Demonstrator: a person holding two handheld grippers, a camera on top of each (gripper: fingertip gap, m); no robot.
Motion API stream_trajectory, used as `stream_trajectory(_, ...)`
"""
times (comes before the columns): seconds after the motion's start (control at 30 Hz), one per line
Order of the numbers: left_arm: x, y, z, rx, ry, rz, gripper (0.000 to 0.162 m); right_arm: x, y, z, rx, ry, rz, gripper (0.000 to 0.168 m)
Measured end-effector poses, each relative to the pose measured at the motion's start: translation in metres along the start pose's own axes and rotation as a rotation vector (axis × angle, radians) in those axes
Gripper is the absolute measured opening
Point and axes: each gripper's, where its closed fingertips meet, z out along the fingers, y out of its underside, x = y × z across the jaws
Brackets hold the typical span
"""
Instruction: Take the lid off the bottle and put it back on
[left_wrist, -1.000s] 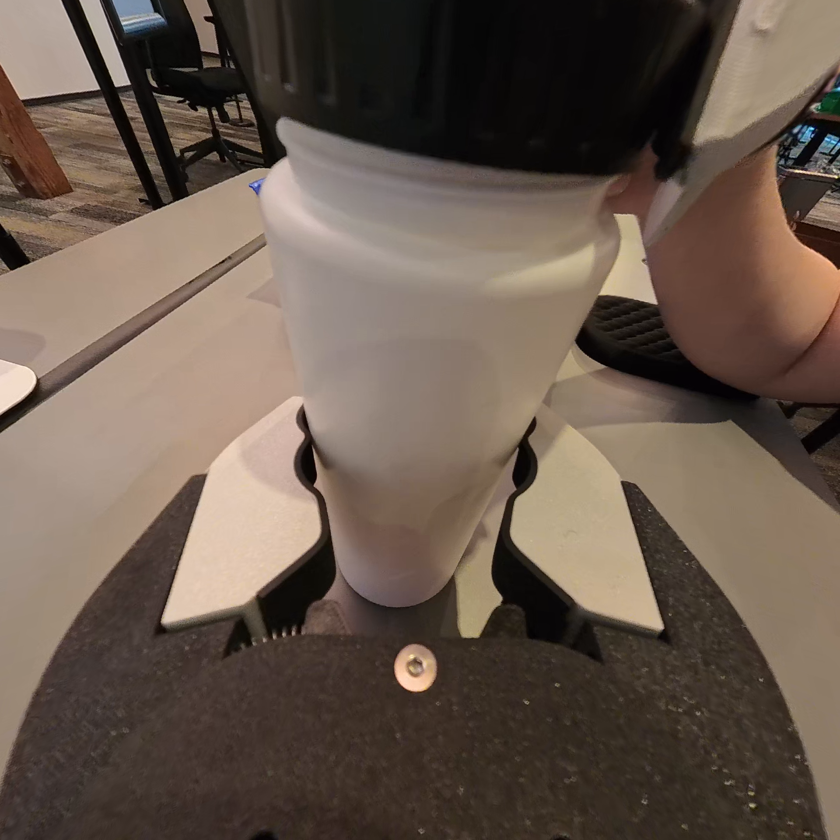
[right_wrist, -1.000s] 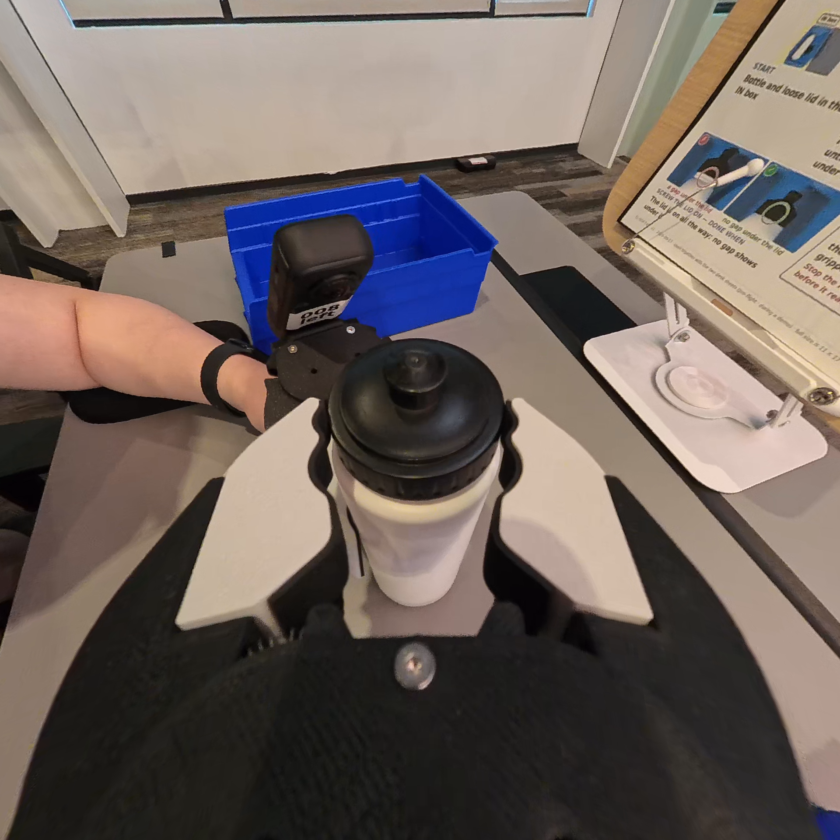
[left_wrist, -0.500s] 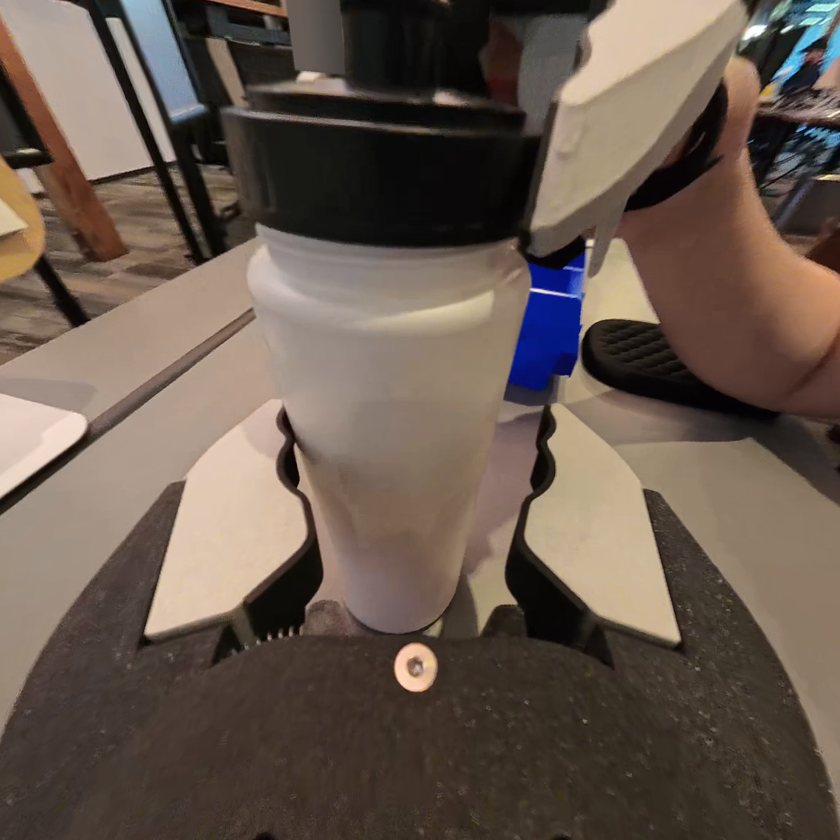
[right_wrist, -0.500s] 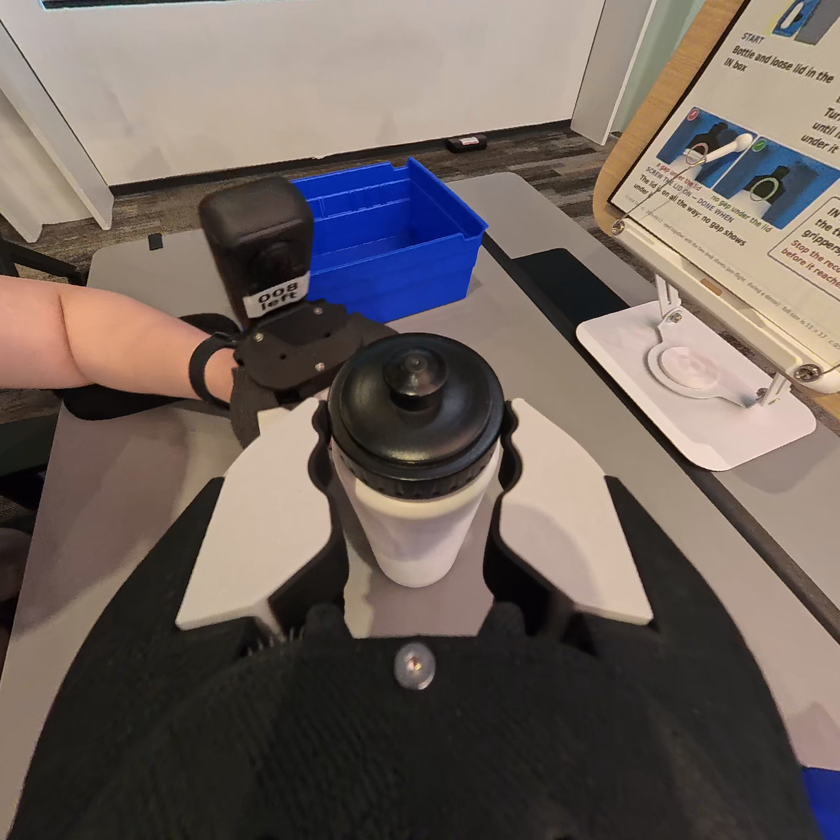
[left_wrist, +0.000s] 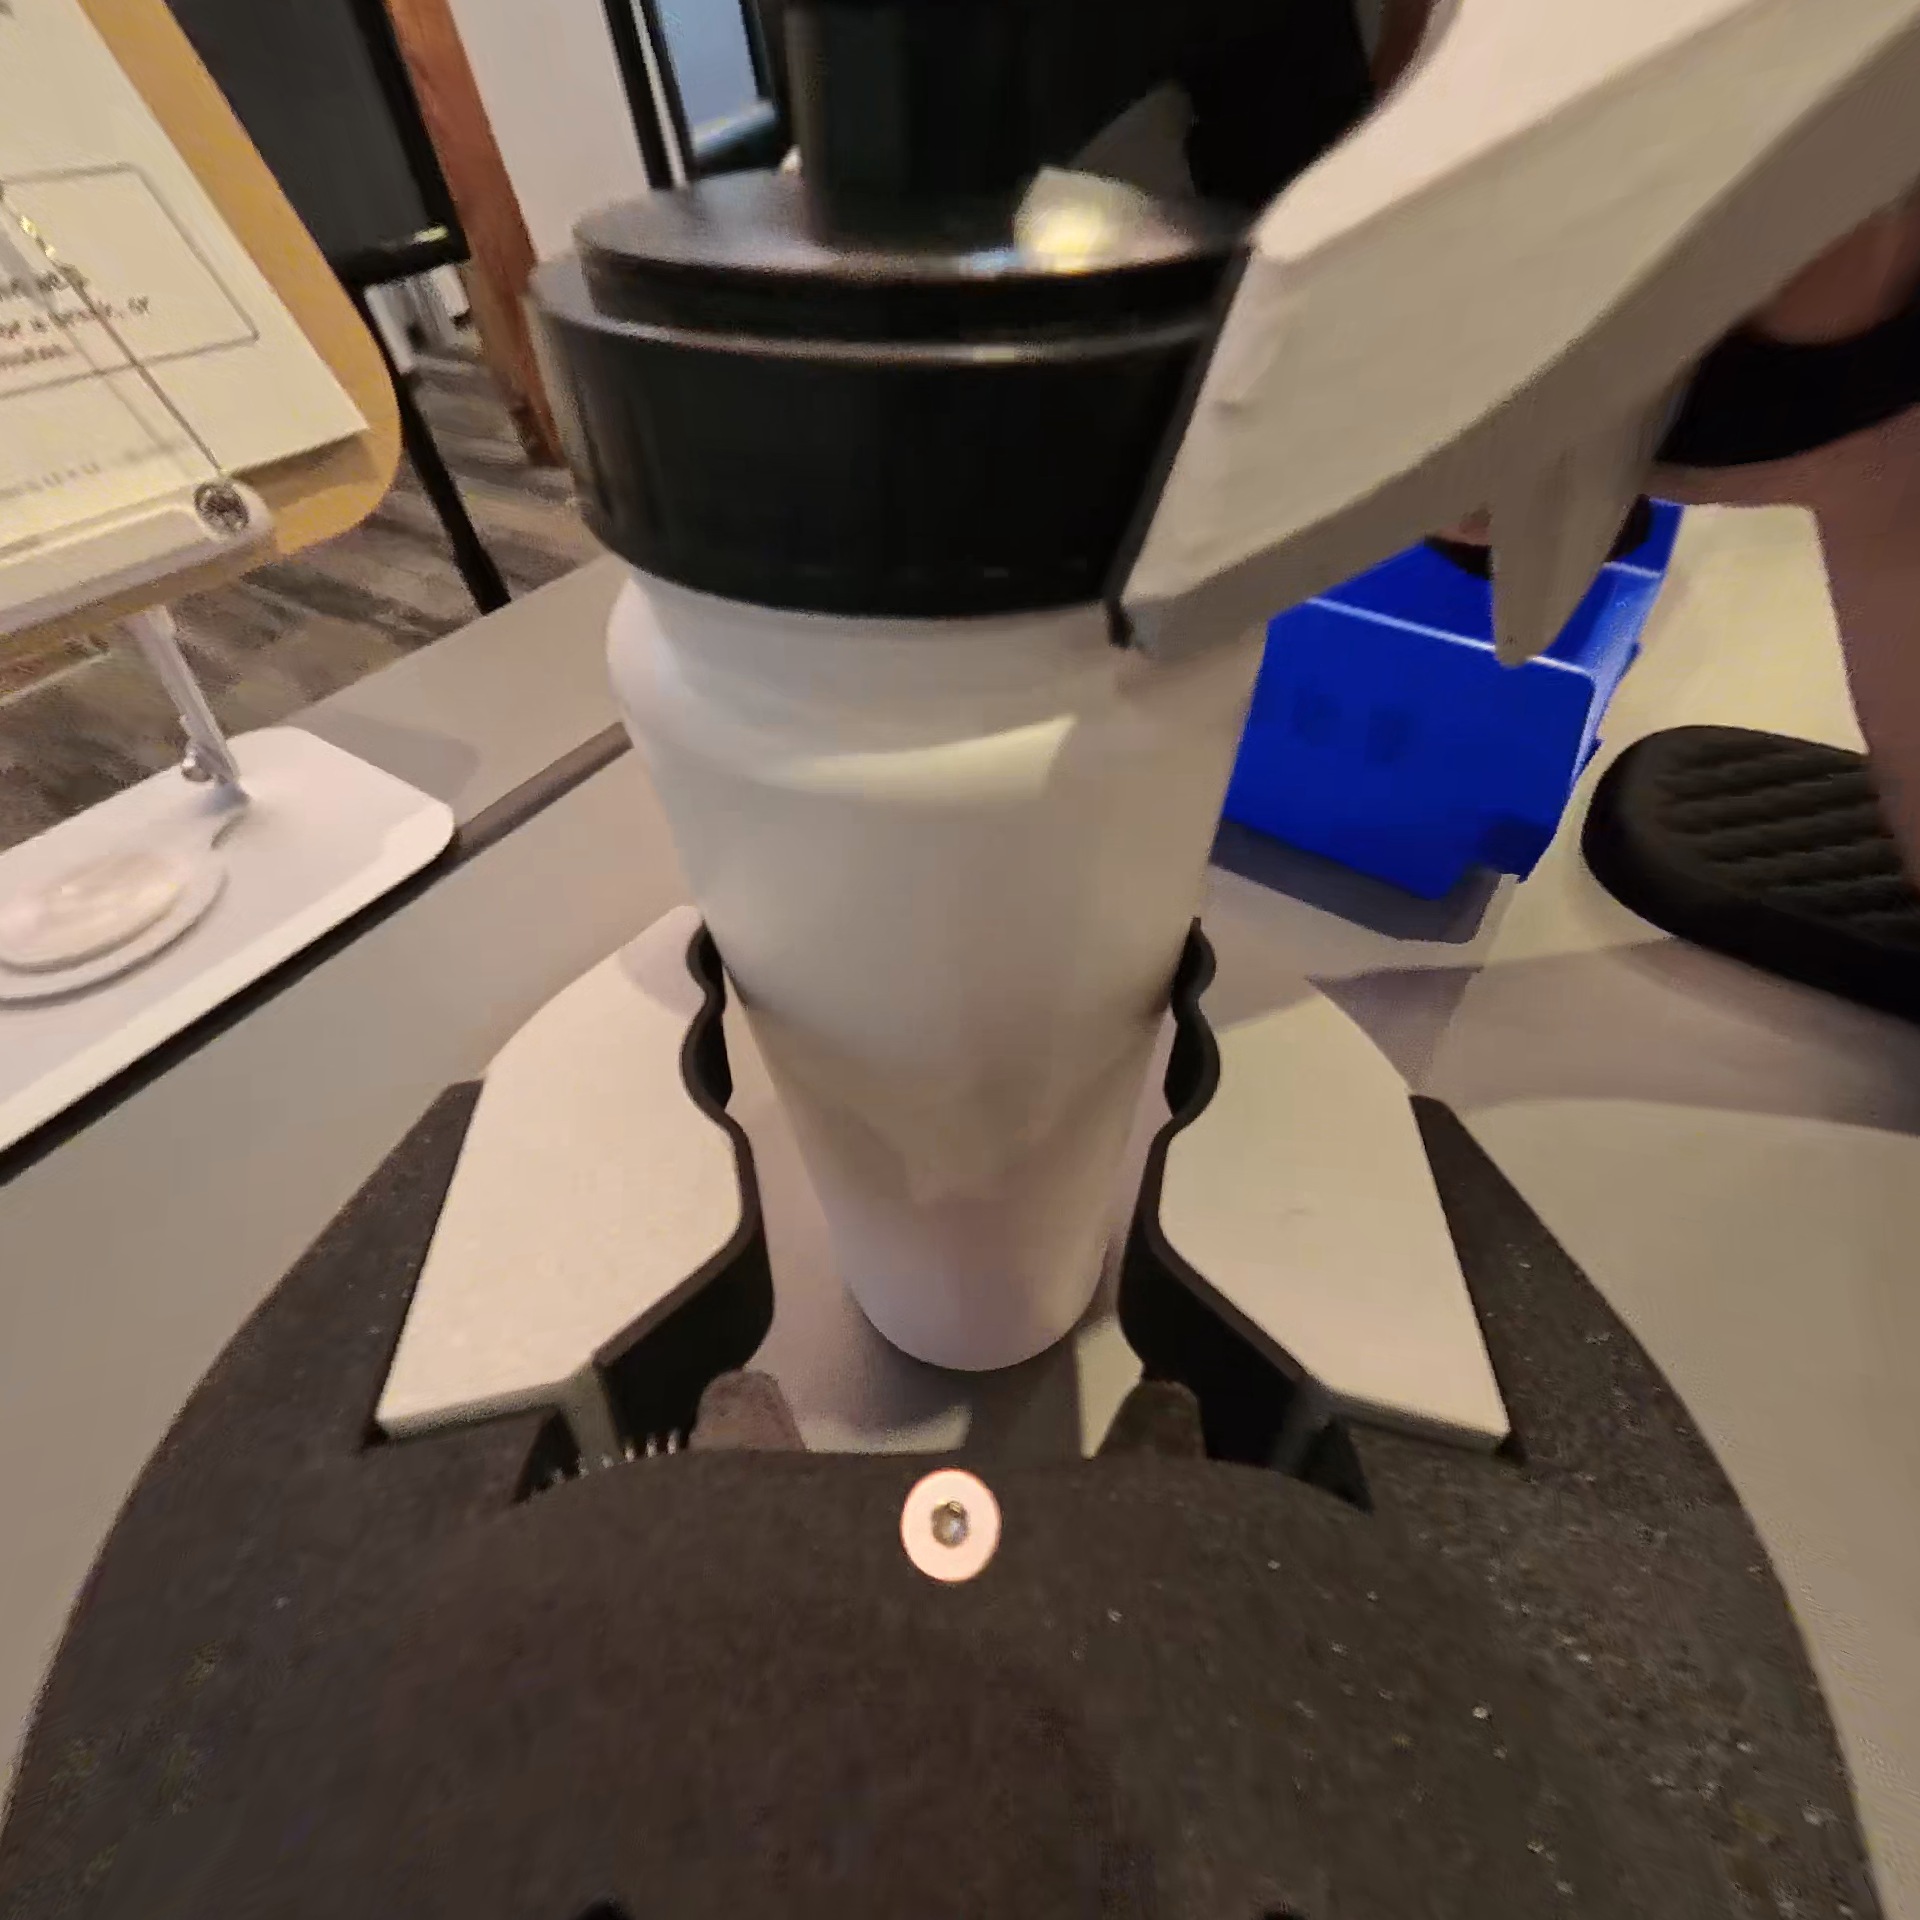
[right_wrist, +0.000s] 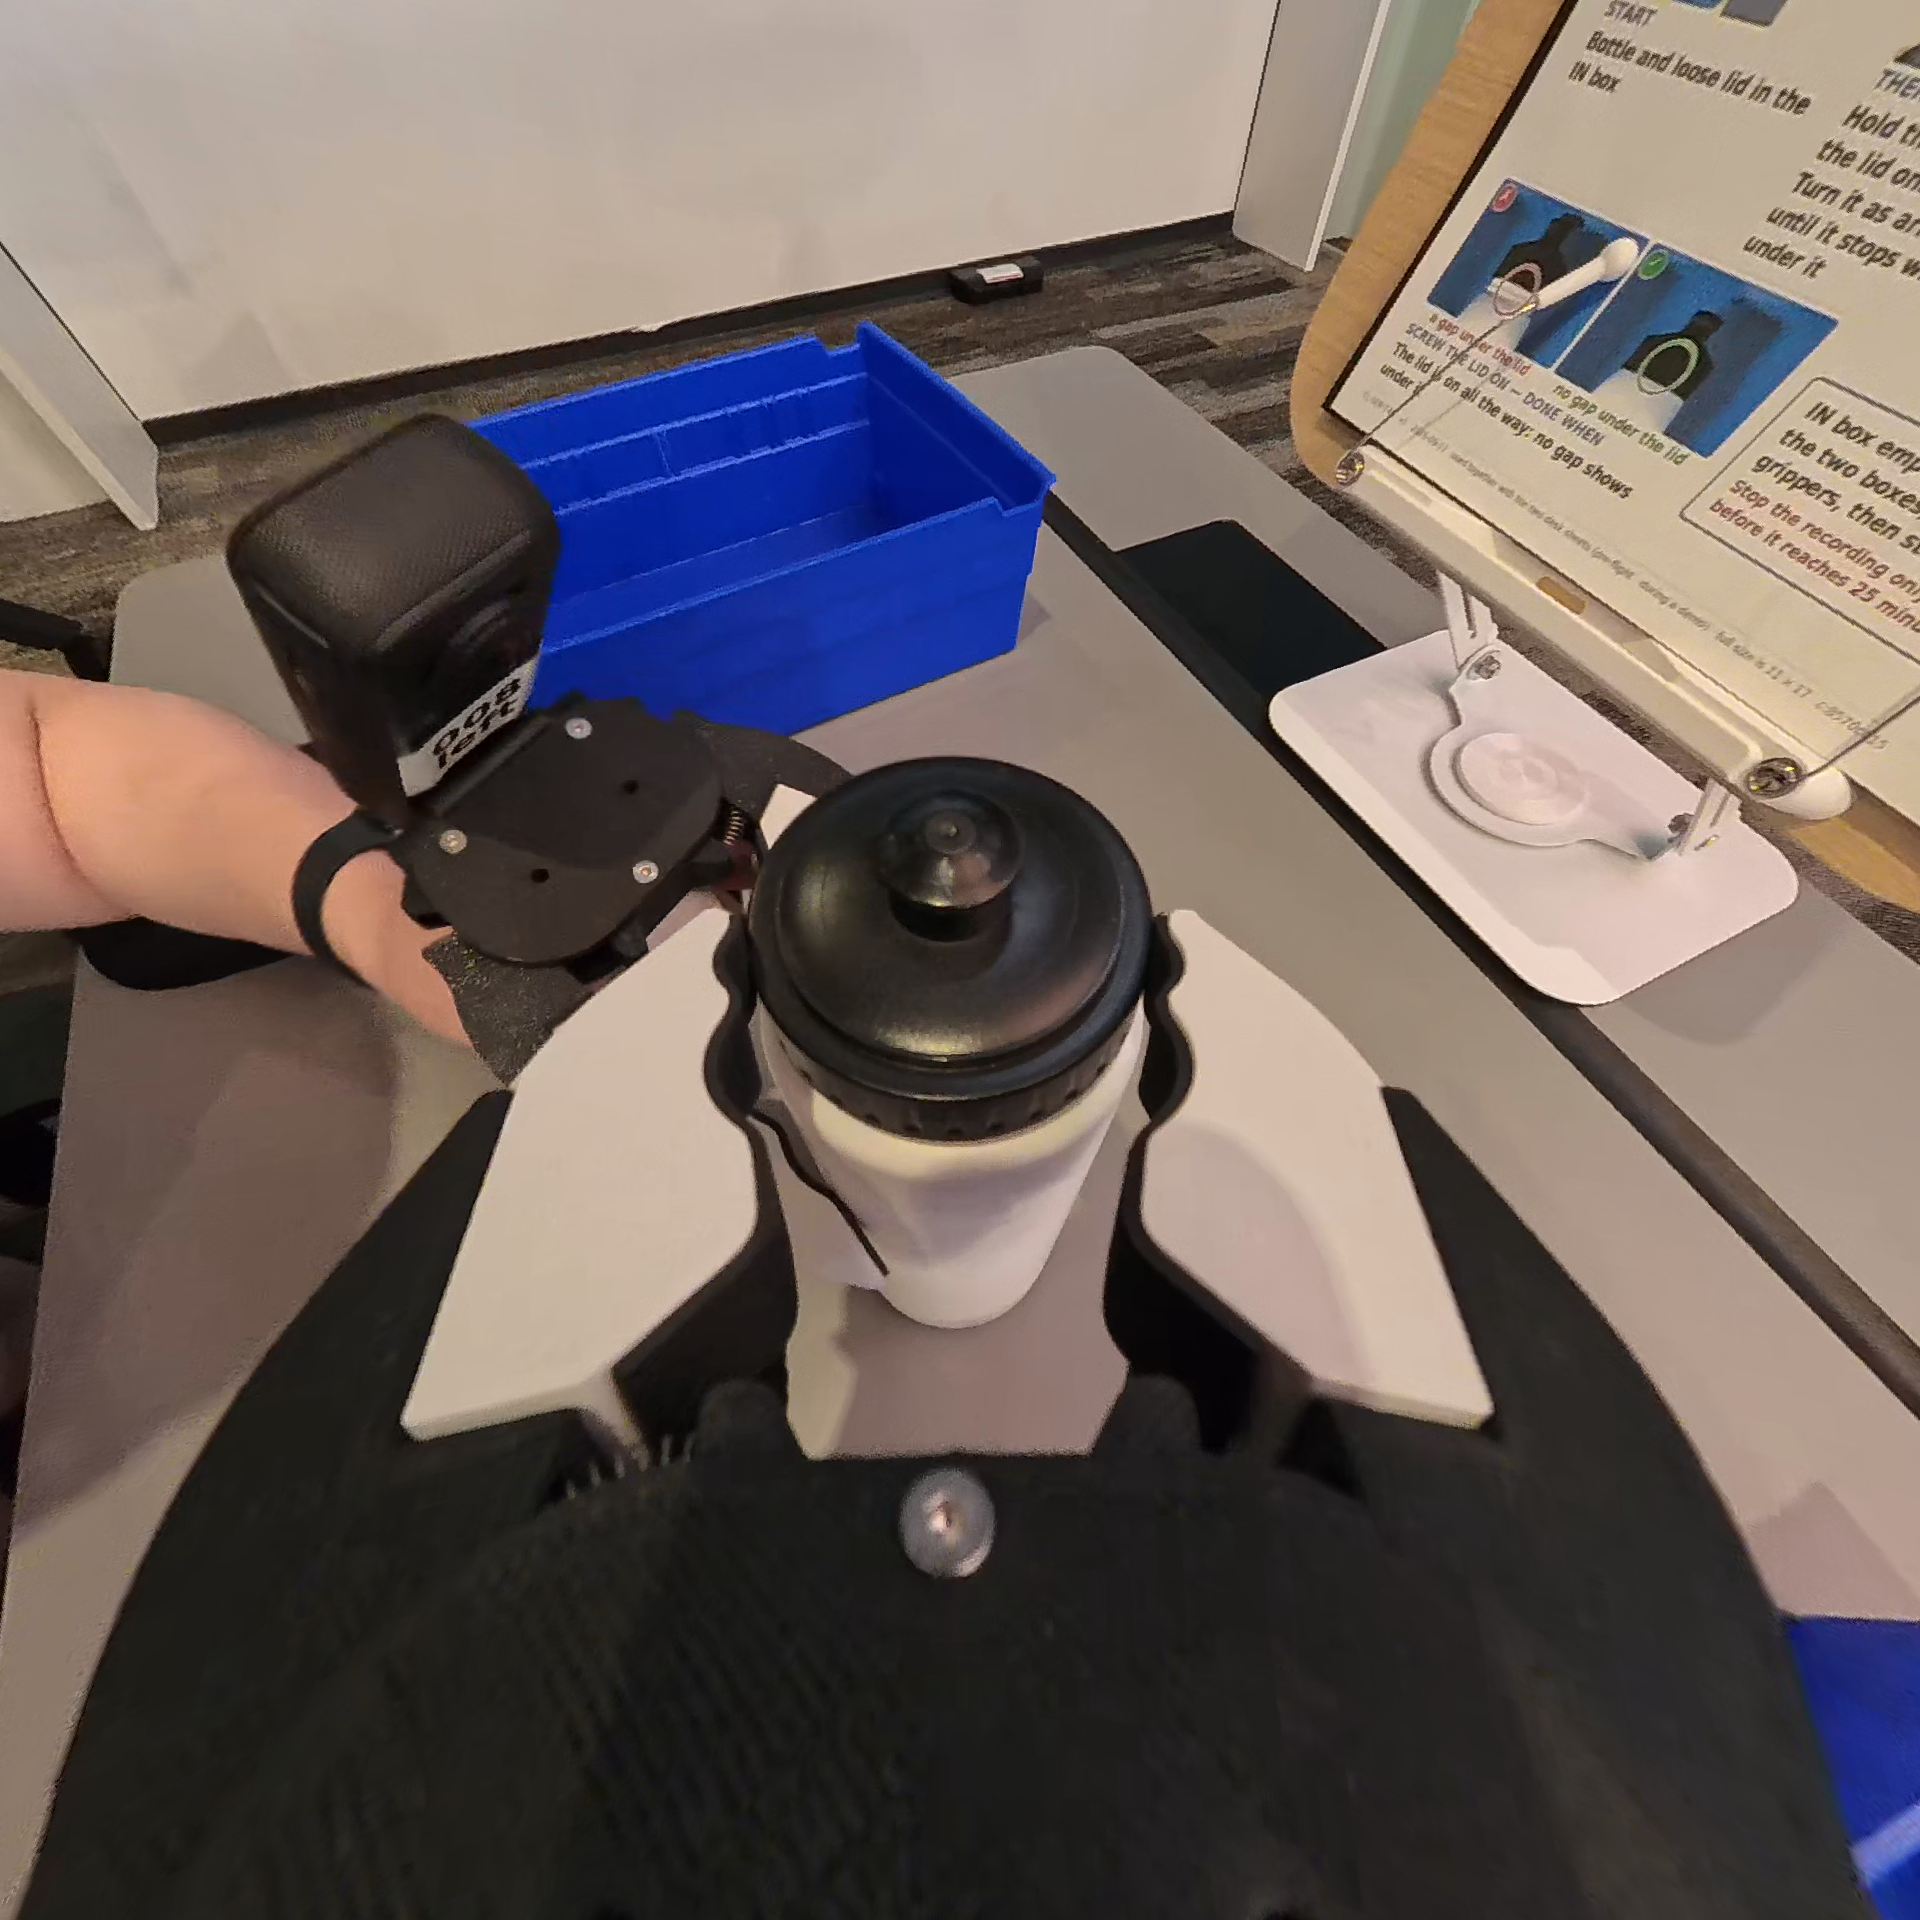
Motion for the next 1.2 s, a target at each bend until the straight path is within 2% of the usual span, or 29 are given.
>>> stream_trajectory(0.07, 0.006, -0.005, -0.001, 0.064, 0.105, -0.022, 0.089, 0.000, 0.001, -0.001, 0.001, -0.014, -0.007, 0.074)
stream_trajectory(0.17, 0.016, -0.018, -0.009, 0.180, 0.342, -0.065, 0.098, -0.007, 0.001, -0.002, 0.006, -0.070, -0.037, 0.074)
stream_trajectory(0.3, 0.025, -0.011, -0.006, 0.140, 0.522, -0.093, 0.094, -0.015, 0.001, -0.002, 0.006, -0.129, -0.074, 0.074)
stream_trajectory(0.4, 0.024, -0.005, 0.003, 0.105, 0.443, -0.023, 0.092, -0.014, 0.001, -0.003, 0.000, -0.129, -0.069, 0.074)
stream_trajectory(0.47, 0.020, -0.004, 0.006, 0.073, 0.383, -0.042, 0.091, -0.008, 0.002, -0.002, -0.004, -0.096, -0.048, 0.074)
stream_trajectory(0.63, -0.002, -0.001, 0.009, -0.045, 0.032, -0.049, 0.085, 0.004, 0.000, 0.002, 0.006, 0.029, 0.026, 0.074)
stream_trajectory(0.7, -0.003, -0.001, 0.007, -0.070, -0.036, 0.003, 0.086, 0.003, 0.001, 0.001, -0.009, 0.032, 0.022, 0.074)
stream_trajectory(0.77, 0.001, -0.002, 0.009, -0.039, -0.007, 0.048, 0.087, 0.002, 0.002, -0.002, -0.017, 0.018, -0.012, 0.074)
stream_trajectory(0.83, 0.009, -0.007, 0.006, 0.053, 0.104, 0.050, 0.093, -0.002, 0.003, -0.005, -0.019, -0.030, -0.044, 0.074)
stream_trajectory(0.9, 0.020, -0.015, -0.001, 0.152, 0.287, 0.003, 0.095, -0.011, 0.004, -0.007, -0.011, -0.113, -0.078, 0.074)
stream_trajectory(0.97, 0.030, -0.020, -0.012, 0.188, 0.471, -0.050, 0.094, -0.024, 0.005, -0.009, 0.008, -0.215, -0.108, 0.074)
stream_trajectory(1.03, 0.038, -0.024, -0.020, 0.203, 0.587, -0.081, 0.093, -0.032, 0.005, -0.009, 0.023, -0.277, -0.122, 0.074)
stream_trajectory(1.1, 0.043, -0.021, -0.022, 0.187, 0.612, -0.056, 0.093, -0.038, 0.005, -0.010, 0.036, -0.314, -0.136, 0.074)
stream_trajectory(1.2, 0.040, -0.018, -0.018, 0.151, 0.521, -0.007, 0.089, -0.034, 0.005, -0.009, 0.030, -0.295, -0.110, 0.074)
